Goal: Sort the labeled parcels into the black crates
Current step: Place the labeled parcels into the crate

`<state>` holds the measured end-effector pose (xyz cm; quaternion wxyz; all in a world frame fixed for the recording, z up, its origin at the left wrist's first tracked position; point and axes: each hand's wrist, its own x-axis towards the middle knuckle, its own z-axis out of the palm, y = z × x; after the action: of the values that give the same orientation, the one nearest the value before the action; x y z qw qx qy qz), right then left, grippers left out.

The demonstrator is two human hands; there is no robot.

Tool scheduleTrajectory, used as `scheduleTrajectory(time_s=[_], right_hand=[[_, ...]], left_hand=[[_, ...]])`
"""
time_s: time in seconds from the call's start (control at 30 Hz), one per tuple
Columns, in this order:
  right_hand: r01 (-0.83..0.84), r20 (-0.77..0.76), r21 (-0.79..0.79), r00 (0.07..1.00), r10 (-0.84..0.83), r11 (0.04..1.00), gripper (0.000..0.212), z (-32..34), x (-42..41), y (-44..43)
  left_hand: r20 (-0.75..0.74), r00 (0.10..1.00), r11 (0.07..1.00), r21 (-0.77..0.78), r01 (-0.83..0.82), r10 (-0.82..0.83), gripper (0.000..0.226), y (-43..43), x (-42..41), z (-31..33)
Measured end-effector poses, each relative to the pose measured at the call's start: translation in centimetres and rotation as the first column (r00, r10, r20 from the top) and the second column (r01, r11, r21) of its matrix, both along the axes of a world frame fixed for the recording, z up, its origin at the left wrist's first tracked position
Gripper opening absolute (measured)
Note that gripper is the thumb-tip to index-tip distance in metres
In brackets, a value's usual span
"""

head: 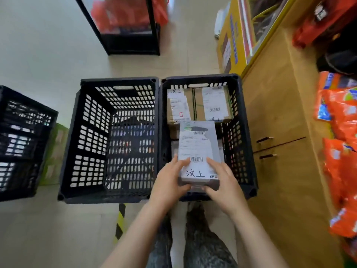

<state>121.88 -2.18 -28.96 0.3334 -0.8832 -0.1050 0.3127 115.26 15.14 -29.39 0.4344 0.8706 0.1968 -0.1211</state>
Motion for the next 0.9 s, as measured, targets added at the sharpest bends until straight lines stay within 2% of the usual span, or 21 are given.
scheduleTrajectory(time_s=[0.2, 0.4, 0.6, 0.73, 0.9], right_hand=[[-0.068, -0.016, -0.008, 0.998, 0.068, 0.998, 0.078, -6.7, 1.0, -0.4], [-0.121, -0.085, 0.018, 0.989, 0.122, 0.993, 0.074, -9.8, 1.2, -0.4], [-0.082, -0.212, 0.063, 0.973, 0.094, 0.995, 0.049, -11.8, 1.0, -0.8], [-0.130, -0.248, 0.055, 0.959, 0.139, 0.990, 0.053, -13.0, 1.5, -1.1], [-0.171, -0.282, -0.003, 0.945, 0.163, 0.985, 0.056, -14.2, 2.3, 0.1]], left_hand=[[-0.052, 0.995, 0.996, -0.001, -0.088, 0.088, 0.070, -1.0, 0.5, -5.9], [-0.101, 0.989, 0.994, -0.002, -0.113, 0.112, 0.072, -0.8, 0.2, -9.3], [-0.192, 0.979, 0.997, -0.011, -0.074, 0.070, 0.070, -0.7, -0.9, -11.7], [-0.286, 0.958, 1.000, 0.000, -0.025, 0.024, 0.072, -0.9, -1.4, -12.5], [-0.302, 0.951, 0.997, 0.017, 0.081, -0.072, 0.065, -0.9, -0.4, -13.1]])
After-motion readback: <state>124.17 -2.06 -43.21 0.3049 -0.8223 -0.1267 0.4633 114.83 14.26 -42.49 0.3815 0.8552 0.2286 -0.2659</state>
